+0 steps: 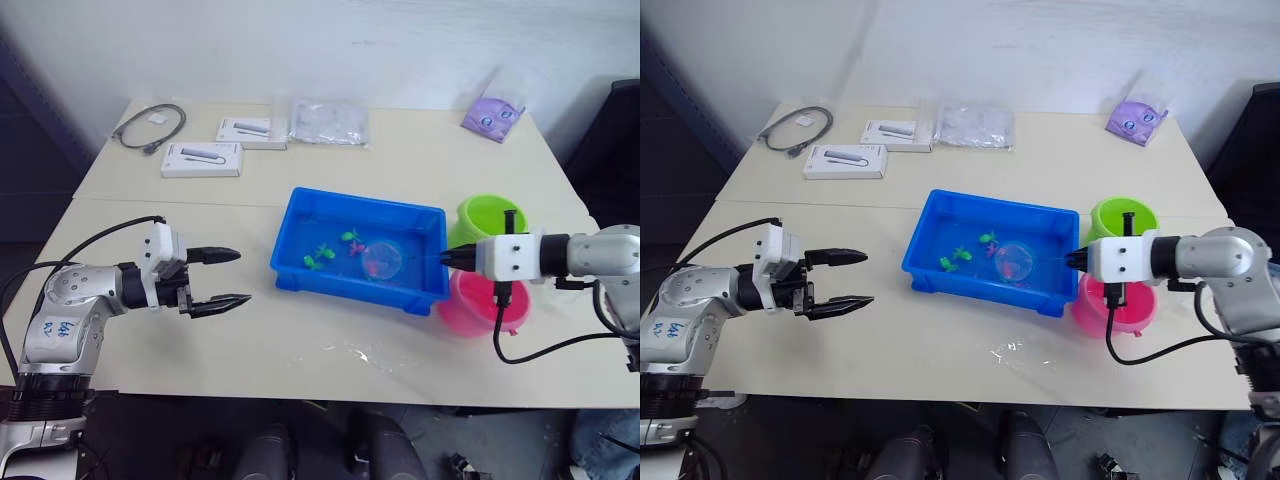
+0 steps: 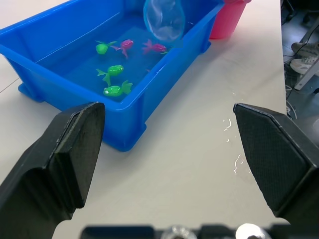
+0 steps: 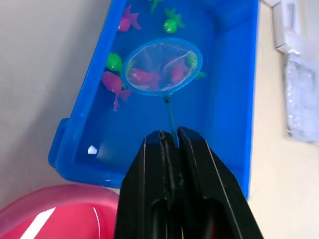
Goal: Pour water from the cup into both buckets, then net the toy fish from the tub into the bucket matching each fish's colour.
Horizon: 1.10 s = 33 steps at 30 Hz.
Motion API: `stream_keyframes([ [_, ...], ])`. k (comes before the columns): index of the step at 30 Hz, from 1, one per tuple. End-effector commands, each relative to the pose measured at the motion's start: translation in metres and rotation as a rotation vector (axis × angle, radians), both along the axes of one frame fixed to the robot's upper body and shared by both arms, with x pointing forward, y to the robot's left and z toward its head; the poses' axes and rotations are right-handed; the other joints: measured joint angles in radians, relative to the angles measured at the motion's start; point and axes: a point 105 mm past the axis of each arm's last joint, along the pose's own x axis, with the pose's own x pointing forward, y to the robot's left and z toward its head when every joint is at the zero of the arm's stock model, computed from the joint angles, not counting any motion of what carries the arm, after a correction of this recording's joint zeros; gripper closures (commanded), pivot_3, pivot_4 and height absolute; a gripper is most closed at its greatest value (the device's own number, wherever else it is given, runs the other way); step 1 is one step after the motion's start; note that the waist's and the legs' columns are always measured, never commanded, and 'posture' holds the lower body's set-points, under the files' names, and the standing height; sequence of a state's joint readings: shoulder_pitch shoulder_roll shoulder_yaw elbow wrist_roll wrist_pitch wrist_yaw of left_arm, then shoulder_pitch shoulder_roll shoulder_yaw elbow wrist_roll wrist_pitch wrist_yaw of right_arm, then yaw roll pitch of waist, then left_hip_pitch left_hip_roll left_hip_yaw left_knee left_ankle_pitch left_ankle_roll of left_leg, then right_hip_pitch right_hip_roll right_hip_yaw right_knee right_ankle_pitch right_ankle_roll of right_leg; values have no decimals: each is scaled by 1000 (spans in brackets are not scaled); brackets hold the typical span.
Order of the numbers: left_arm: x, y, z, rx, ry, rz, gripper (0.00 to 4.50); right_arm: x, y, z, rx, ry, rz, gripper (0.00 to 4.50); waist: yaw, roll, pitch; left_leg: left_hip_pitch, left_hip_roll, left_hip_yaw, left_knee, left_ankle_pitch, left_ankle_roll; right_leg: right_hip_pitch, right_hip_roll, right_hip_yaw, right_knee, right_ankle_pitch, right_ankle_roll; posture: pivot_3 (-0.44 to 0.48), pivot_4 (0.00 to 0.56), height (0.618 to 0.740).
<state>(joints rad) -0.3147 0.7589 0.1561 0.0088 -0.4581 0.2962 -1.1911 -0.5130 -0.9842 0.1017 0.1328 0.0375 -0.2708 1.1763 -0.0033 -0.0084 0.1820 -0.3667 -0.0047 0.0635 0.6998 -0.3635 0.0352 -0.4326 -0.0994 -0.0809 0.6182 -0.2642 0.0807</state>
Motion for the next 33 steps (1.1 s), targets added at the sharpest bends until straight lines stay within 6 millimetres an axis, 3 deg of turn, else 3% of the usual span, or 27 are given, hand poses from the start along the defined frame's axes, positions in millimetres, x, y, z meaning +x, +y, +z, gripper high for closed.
stream_keyframes([
  [1,-3,-5,14,-15,-47,-20,85,6,-1,1,-46,-23,-2,4500,1,0,0,0,0,0,0,0,0,0,0,0,0,0,0,0,150,740],
  [6,-4,-3,11,-18,-46,-5,85,15,-4,-4,-57,-52,-46,4500,-1,0,0,0,0,0,0,0,0,0,0,0,0,0,0,0,150,740],
  [10,-7,-2,12,-26,-47,4,85,24,-13,9,-30,-132,-92,4500,-1,0,0,0,0,0,0,0,0,0,0,0,0,0,0,0,150,740],
  [19,-6,-4,14,-60,-43,16,85,17,-35,21,-148,-189,-113,4500,0,1,1,0,0,0,0,0,-1,0,0,0,0,0,0,0,150,740],
  [26,0,-14,13,-72,-38,-26,85,5,-26,29,-222,-119,-100,4500,0,2,1,0,0,0,0,0,-1,0,0,0,1,0,0,0,150,740],
  [33,4,-18,10,-77,-35,-43,85,-5,-11,40,-139,-148,-41,4500,0,2,1,0,0,0,0,0,-1,0,1,0,1,0,0,0,150,740],
])
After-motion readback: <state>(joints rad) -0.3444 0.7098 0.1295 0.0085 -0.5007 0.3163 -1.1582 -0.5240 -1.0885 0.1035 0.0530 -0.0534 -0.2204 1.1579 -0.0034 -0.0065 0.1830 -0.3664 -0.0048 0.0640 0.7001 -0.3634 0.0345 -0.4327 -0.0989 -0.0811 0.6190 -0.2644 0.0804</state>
